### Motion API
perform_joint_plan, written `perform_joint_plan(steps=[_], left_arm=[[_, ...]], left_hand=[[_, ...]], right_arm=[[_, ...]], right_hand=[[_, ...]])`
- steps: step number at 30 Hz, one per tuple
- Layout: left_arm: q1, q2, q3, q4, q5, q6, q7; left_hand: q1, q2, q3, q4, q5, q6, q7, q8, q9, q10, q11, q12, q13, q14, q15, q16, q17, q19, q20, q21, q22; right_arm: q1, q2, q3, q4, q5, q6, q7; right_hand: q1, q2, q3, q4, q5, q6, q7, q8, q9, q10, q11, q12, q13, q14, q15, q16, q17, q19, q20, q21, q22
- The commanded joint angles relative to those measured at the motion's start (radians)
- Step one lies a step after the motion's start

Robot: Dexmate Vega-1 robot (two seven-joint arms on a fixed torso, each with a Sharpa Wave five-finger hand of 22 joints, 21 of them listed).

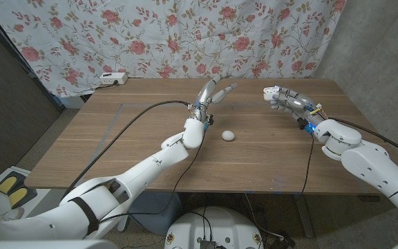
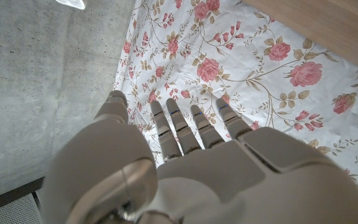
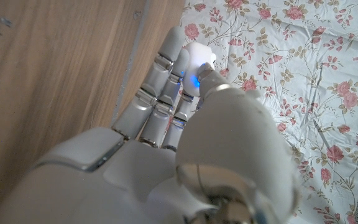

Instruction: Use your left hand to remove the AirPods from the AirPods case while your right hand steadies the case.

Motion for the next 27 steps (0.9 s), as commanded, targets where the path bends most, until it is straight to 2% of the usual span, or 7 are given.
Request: perform_joint_plan(steps=[1, 3, 6, 12, 14, 17, 27], left_arm=[[-0.012, 0.023, -0.024, -0.033, -0.118, -0.045, -0.167], [-0.011, 0.022, -0.024, -0.034, -0.099, -0.049, -0.154], [-0.007, 0.016, -0.031, -0.032, -0.106, -0.055, -0.153], [0.004, 0.019, -0.049, -0.049, -0.140, -0.066, -0.183], [0.010, 0.019, -0.052, -0.061, -0.118, -0.062, -0.158], [0.012, 0.032, -0.054, -0.085, -0.109, -0.052, -0.172], [0.048, 0.146, -0.086, -0.334, -0.014, 0.105, -0.213]], left_hand=[[0.013, 0.016, 0.020, -0.010, 0.009, 0.063, 0.013, 0.010, 0.004, -0.052, 0.010, -0.025, 0.000, -0.040, 0.010, -0.008, 0.002, -0.017, 0.010, -0.001, 0.005], [0.016, 0.018, 0.027, -0.013, 0.011, 0.059, 0.018, -0.001, 0.004, -0.098, 0.019, -0.045, -0.001, -0.072, 0.026, -0.016, 0.003, -0.038, 0.017, -0.007, 0.005], [0.020, 0.016, 0.030, -0.016, 0.012, 0.056, 0.024, -0.007, 0.004, -0.119, 0.020, -0.054, -0.002, -0.086, 0.032, -0.019, 0.002, -0.047, 0.019, -0.009, 0.005], [0.026, 0.013, 0.033, -0.021, 0.013, 0.055, 0.021, -0.011, 0.004, -0.120, 0.019, -0.055, -0.002, -0.091, 0.032, -0.019, 0.000, -0.048, 0.021, -0.009, 0.005], [0.027, 0.011, 0.033, -0.022, 0.013, 0.057, 0.021, -0.012, 0.004, -0.120, 0.018, -0.055, -0.002, -0.093, 0.034, -0.019, 0.000, -0.049, 0.022, -0.009, 0.005], [0.030, 0.005, 0.033, -0.023, 0.014, 0.044, 0.016, -0.026, 0.004, -0.077, 0.011, -0.039, -0.002, -0.094, 0.034, -0.014, -0.002, -0.050, 0.021, -0.007, 0.005], [0.043, 0.001, 0.035, -0.022, 0.018, -0.069, -0.003, -0.103, 0.004, 0.006, -0.003, -0.015, -0.003, -0.114, 0.047, -0.006, -0.009, -0.073, 0.032, -0.008, 0.005]], right_arm=[[0.010, -0.009, -0.010, -0.007, -0.011, -0.009, -0.003], [0.014, -0.012, -0.014, -0.008, -0.014, -0.012, -0.003], [0.018, -0.014, -0.018, -0.008, -0.014, -0.017, -0.002], [0.024, -0.016, -0.023, -0.005, -0.016, -0.020, 0.001], [0.025, -0.017, -0.023, -0.004, -0.018, -0.019, 0.002], [0.030, -0.018, -0.025, -0.001, -0.021, -0.021, 0.001], [0.075, -0.003, -0.054, 0.019, -0.029, -0.017, 0.018]], right_hand=[[0.013, 0.014, 0.000, 0.003, 0.005, -0.003, 0.001, -0.002, 0.002, 0.015, -0.004, 0.183, 0.133, 0.009, -0.103, -0.004, 0.004, 0.001, -0.050, 0.009, 0.002], [0.012, 0.014, -0.001, 0.003, 0.005, -0.003, 0.000, -0.003, 0.002, 0.016, -0.005, 0.184, 0.132, 0.010, -0.103, -0.005, 0.005, 0.001, -0.050, 0.010, 0.002], [0.012, 0.014, 0.000, 0.003, 0.005, -0.006, 0.003, -0.007, 0.002, 0.014, -0.005, 0.185, 0.133, 0.012, -0.102, -0.006, 0.007, 0.001, -0.050, 0.013, 0.002], [0.012, 0.013, 0.000, 0.003, 0.006, -0.008, 0.003, -0.011, 0.003, 0.016, -0.006, 0.185, 0.130, 0.013, -0.102, -0.009, 0.009, 0.000, -0.051, 0.017, 0.002], [0.012, 0.013, -0.001, 0.003, 0.007, -0.010, 0.004, -0.013, 0.003, 0.016, -0.005, 0.185, 0.129, 0.014, -0.102, -0.009, 0.010, 0.000, -0.051, 0.018, 0.002], [0.012, 0.013, -0.001, 0.003, 0.007, -0.010, 0.005, -0.014, 0.003, 0.015, -0.004, 0.186, 0.130, 0.016, -0.103, -0.010, 0.011, -0.001, -0.051, 0.020, 0.002], [0.013, 0.013, -0.001, 0.002, 0.009, -0.022, 0.005, -0.026, 0.005, 0.016, -0.003, 0.188, 0.127, 0.018, -0.102, -0.016, 0.015, -0.003, -0.051, 0.027, 0.001]])
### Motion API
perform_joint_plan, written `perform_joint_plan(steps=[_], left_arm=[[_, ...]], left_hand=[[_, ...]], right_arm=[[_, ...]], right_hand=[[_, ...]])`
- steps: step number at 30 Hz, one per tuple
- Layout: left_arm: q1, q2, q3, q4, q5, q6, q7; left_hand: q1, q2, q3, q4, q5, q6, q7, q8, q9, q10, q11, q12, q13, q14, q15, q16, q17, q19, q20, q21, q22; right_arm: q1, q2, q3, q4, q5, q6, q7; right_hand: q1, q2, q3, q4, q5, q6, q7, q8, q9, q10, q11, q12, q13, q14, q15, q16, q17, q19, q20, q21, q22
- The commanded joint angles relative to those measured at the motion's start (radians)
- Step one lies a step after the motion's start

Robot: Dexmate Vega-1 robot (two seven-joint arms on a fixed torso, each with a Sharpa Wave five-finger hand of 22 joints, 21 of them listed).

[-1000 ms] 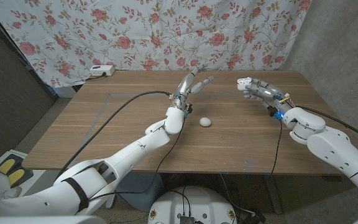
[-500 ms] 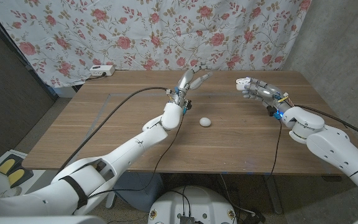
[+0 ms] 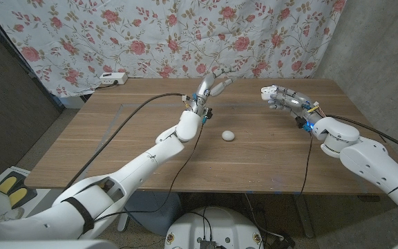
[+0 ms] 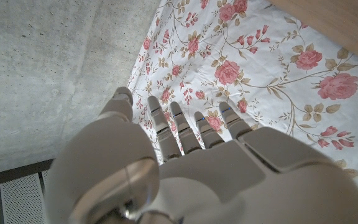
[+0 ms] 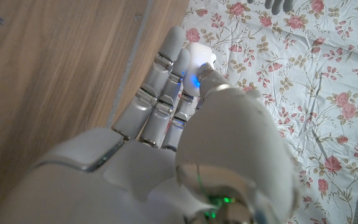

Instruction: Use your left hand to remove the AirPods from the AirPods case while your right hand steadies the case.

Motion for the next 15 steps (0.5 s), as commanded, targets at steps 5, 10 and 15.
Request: perform_joint_plan(steps=[5, 10, 15], left_arm=[[0.039, 0.149, -0.036, -0.315, 0.160, 0.211, -0.044], [0.051, 0.157, -0.051, -0.367, 0.141, 0.269, -0.077], [0.052, 0.188, -0.058, -0.487, 0.188, 0.427, -0.128]], left_hand=[[0.010, 0.004, 0.005, 0.002, 0.008, -0.075, -0.004, -0.047, 0.005, 0.061, -0.005, 0.022, 0.003, -0.013, 0.010, 0.010, -0.001, -0.022, 0.015, -0.003, 0.004], [0.005, 0.005, 0.004, 0.006, 0.008, -0.086, -0.001, -0.055, 0.006, 0.079, -0.011, 0.027, 0.005, -0.012, 0.018, 0.013, -0.002, -0.022, 0.020, -0.002, 0.004], [0.000, 0.010, 0.007, 0.010, 0.009, -0.112, 0.009, -0.068, 0.007, 0.084, -0.005, 0.026, 0.007, -0.006, 0.025, 0.017, -0.002, -0.021, 0.025, 0.000, 0.003]], right_arm=[[0.062, 0.020, -0.043, 0.027, -0.016, 0.005, 0.030], [0.072, 0.022, -0.054, 0.034, -0.018, 0.007, 0.041], [0.071, 0.025, -0.057, 0.037, -0.020, 0.017, 0.043]], right_hand=[[0.012, 0.014, 0.000, 0.003, 0.005, -0.013, -0.001, -0.009, 0.002, 0.015, -0.005, 0.189, 0.128, 0.010, -0.099, -0.007, 0.007, -0.006, -0.051, 0.012, 0.001], [0.012, 0.013, 0.000, 0.003, 0.005, -0.012, -0.001, -0.011, 0.003, 0.012, -0.008, 0.191, 0.131, 0.010, -0.100, -0.010, 0.008, -0.009, -0.051, 0.015, 0.001], [0.012, 0.014, 0.000, 0.003, 0.006, -0.011, -0.001, -0.013, 0.003, 0.012, -0.008, 0.191, 0.130, 0.011, -0.099, -0.012, 0.010, -0.011, -0.052, 0.017, 0.001]])
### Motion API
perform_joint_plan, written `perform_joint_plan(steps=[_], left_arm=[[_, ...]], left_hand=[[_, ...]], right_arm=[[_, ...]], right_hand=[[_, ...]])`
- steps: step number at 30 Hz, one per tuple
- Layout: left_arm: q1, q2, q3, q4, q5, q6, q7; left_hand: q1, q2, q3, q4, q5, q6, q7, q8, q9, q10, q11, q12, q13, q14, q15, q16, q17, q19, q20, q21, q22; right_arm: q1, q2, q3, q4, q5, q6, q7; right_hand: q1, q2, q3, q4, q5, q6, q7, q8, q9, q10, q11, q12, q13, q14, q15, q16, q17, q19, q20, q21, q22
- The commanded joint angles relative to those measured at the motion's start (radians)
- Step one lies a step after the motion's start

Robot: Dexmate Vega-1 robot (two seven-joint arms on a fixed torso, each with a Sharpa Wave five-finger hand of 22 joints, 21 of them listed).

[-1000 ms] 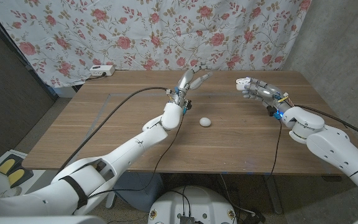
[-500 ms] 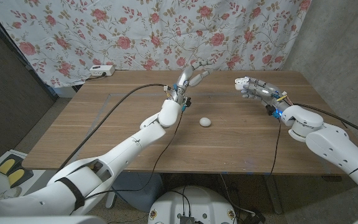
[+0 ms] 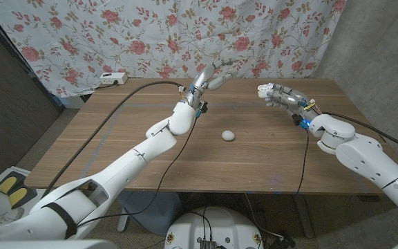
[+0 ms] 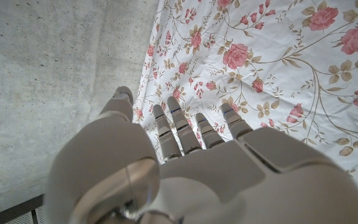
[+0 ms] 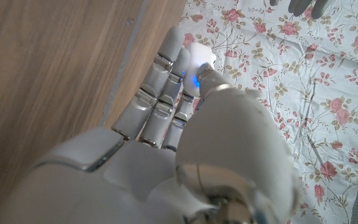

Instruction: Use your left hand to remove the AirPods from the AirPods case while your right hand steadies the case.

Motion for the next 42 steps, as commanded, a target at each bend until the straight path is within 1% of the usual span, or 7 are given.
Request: perform_joint_plan(steps=[1, 3, 10, 14, 17, 30, 42], left_arm=[[0.010, 0.074, -0.021, -0.239, 0.087, 0.296, -0.105], [0.004, 0.084, -0.015, -0.302, 0.118, 0.402, -0.141], [-0.051, 0.142, 0.008, -0.417, 0.186, 0.524, -0.262], [-0.117, 0.160, 0.028, -0.479, 0.179, 0.672, -0.432], [-0.153, 0.183, 0.051, -0.469, 0.201, 0.649, -0.453], [-0.258, 0.225, 0.108, -0.504, 0.274, 0.677, -0.612], [-0.288, 0.235, 0.116, -0.474, 0.290, 0.572, -0.641]], left_hand=[[-0.001, 0.011, 0.005, 0.007, 0.006, -0.029, 0.010, -0.013, 0.002, 0.012, 0.009, 0.009, 0.005, 0.008, 0.012, 0.009, 0.003, 0.000, 0.009, 0.001, 0.003], [-0.007, 0.024, 0.010, 0.014, 0.007, -0.055, 0.027, -0.024, 0.003, 0.006, 0.021, 0.004, 0.007, 0.005, 0.028, 0.010, 0.005, -0.001, 0.022, 0.002, 0.003], [-0.016, 0.022, 0.012, 0.015, 0.008, -0.079, 0.031, -0.030, 0.004, 0.036, 0.021, 0.013, 0.011, 0.010, 0.040, 0.012, 0.003, 0.002, 0.025, 0.004, 0.003], [-0.020, 0.020, 0.014, 0.014, 0.008, -0.104, 0.035, -0.038, 0.005, 0.044, 0.017, 0.014, 0.014, 0.016, 0.042, 0.014, 0.002, 0.004, 0.026, 0.005, 0.003], [-0.023, 0.022, 0.019, 0.013, 0.009, -0.129, 0.040, -0.042, 0.005, 0.045, 0.034, 0.012, 0.017, 0.011, 0.095, 0.011, 0.000, 0.014, 0.037, 0.009, 0.003], [-0.034, 0.015, 0.022, 0.011, 0.009, -0.186, 0.041, -0.049, 0.004, 0.041, 0.034, 0.004, 0.023, -0.002, 0.092, 0.004, -0.003, -0.016, 0.051, -0.002, 0.002], [-0.036, 0.010, 0.025, 0.007, 0.010, -0.207, 0.044, -0.046, 0.004, 0.052, 0.023, 0.005, 0.027, 0.003, 0.081, 0.005, -0.006, -0.020, 0.053, -0.002, 0.002]], right_arm=[[0.021, 0.011, -0.021, 0.014, -0.008, 0.018, 0.015], [0.020, 0.013, -0.022, 0.015, -0.007, 0.020, 0.015], [0.020, 0.033, -0.028, 0.029, -0.010, 0.056, 0.027], [0.024, 0.049, -0.039, 0.039, -0.022, 0.084, 0.036], [0.026, 0.057, -0.045, 0.049, -0.022, 0.095, 0.047], [0.036, 0.077, -0.058, 0.078, -0.033, 0.140, 0.071], [0.047, 0.104, -0.068, 0.108, -0.031, 0.175, 0.089]], right_hand=[[0.011, 0.014, 0.001, 0.002, 0.006, -0.001, 0.000, -0.005, 0.003, 0.011, -0.010, 0.192, 0.130, 0.011, -0.100, -0.005, 0.006, -0.006, -0.057, 0.005, 0.001], [0.011, 0.013, 0.000, 0.001, 0.006, -0.001, 0.001, -0.006, 0.004, 0.012, -0.008, 0.192, 0.130, 0.011, -0.101, -0.006, 0.007, -0.007, -0.057, 0.006, 0.001], [0.011, 0.012, 0.000, 0.001, 0.007, 0.000, -0.001, -0.009, 0.005, 0.010, -0.010, 0.193, 0.130, 0.013, -0.101, -0.009, 0.009, -0.011, -0.057, 0.010, 0.001], [0.010, 0.013, 0.000, 0.002, 0.007, 0.001, -0.003, -0.010, 0.005, 0.011, -0.014, 0.195, 0.131, 0.014, -0.101, -0.011, 0.011, -0.014, -0.057, 0.012, 0.001], [0.010, 0.012, -0.001, 0.001, 0.007, 0.002, -0.005, -0.011, 0.005, 0.010, -0.011, 0.195, 0.131, 0.015, -0.102, -0.012, 0.012, -0.015, -0.057, 0.014, 0.001], [0.010, 0.010, -0.003, 0.000, 0.008, 0.004, -0.009, -0.015, 0.007, 0.010, -0.012, 0.196, 0.130, 0.017, -0.103, -0.017, 0.017, -0.020, -0.058, 0.022, 0.002], [0.009, 0.011, -0.004, 0.001, 0.009, 0.002, -0.012, -0.019, 0.009, 0.009, -0.014, 0.199, 0.132, 0.019, -0.103, -0.022, 0.021, -0.025, -0.058, 0.030, 0.002]])
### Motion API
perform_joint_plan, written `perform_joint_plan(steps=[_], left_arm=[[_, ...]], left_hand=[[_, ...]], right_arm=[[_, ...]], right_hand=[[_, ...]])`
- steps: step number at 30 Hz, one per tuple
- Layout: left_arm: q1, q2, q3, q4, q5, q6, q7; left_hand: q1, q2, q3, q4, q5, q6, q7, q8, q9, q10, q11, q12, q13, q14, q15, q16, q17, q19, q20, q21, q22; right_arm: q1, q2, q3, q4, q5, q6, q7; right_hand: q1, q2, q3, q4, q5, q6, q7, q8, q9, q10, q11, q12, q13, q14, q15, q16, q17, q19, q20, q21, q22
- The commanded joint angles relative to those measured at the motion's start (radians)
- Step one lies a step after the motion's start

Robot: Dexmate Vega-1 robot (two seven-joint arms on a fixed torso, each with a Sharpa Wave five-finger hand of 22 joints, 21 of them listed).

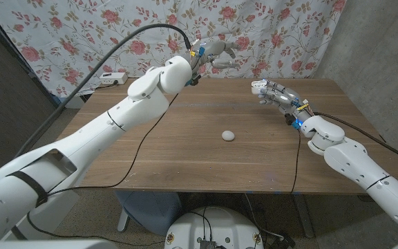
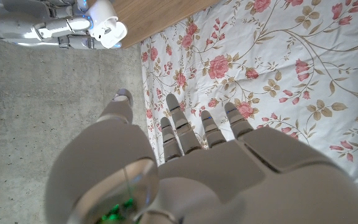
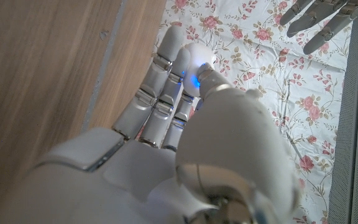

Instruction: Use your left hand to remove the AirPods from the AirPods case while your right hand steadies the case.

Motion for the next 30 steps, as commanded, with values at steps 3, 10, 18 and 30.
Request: perform_joint_plan(steps=[3, 10, 18, 30], left_arm=[[-0.063, 0.030, 0.051, 0.003, 0.132, -0.089, -0.072], [-0.076, 0.025, 0.039, 0.021, 0.151, -0.135, -0.105], [-0.074, 0.023, 0.018, 0.051, 0.152, -0.222, -0.134], [-0.073, 0.012, -0.004, 0.078, 0.148, -0.288, -0.157]], left_hand=[[-0.007, -0.003, 0.010, -0.003, 0.010, -0.026, 0.001, -0.001, 0.003, 0.010, -0.005, -0.004, 0.005, 0.007, -0.009, 0.001, -0.002, -0.005, 0.000, -0.002, 0.002], [0.014, -0.002, 0.023, -0.017, 0.014, -0.059, 0.003, -0.002, 0.003, 0.011, -0.015, -0.008, 0.008, 0.005, -0.019, -0.001, -0.005, -0.008, 0.000, -0.001, 0.001], [-0.004, -0.034, 0.007, -0.009, 0.005, -0.132, -0.005, -0.002, 0.000, 0.035, -0.032, -0.009, 0.016, 0.011, -0.037, 0.002, -0.005, -0.012, -0.007, -0.001, 0.000], [0.015, -0.035, 0.015, -0.017, 0.008, -0.195, 0.003, 0.002, -0.002, 0.057, -0.040, -0.011, 0.022, 0.019, -0.056, 0.003, -0.008, -0.013, -0.010, 0.001, 0.000]], right_arm=[[0.015, 0.028, -0.013, 0.033, 0.001, 0.037, 0.022], [0.023, 0.028, -0.020, 0.038, 0.002, 0.033, 0.031], [0.021, 0.029, -0.019, 0.034, 0.009, 0.028, 0.025], [0.010, 0.025, -0.007, 0.019, 0.042, 0.021, 0.038]], right_hand=[[0.005, 0.015, -0.004, 0.001, 0.007, 0.006, -0.009, -0.005, 0.005, 0.014, -0.011, 0.198, 0.131, 0.014, -0.100, -0.003, 0.004, -0.010, -0.062, 0.009, 0.002], [0.005, 0.016, -0.004, 0.002, 0.008, 0.007, -0.009, -0.007, 0.006, 0.011, -0.011, 0.198, 0.131, 0.012, -0.099, -0.008, 0.005, -0.013, -0.062, 0.014, 0.002], [0.004, 0.016, -0.005, 0.002, 0.008, 0.007, -0.008, -0.008, 0.007, 0.012, -0.012, 0.199, 0.131, 0.014, -0.100, -0.010, 0.008, -0.016, -0.063, 0.017, 0.002], [0.004, 0.016, -0.005, 0.002, 0.008, 0.008, -0.007, -0.011, 0.008, 0.013, -0.010, 0.200, 0.130, 0.015, -0.100, -0.015, 0.011, -0.020, -0.062, 0.024, 0.001]])
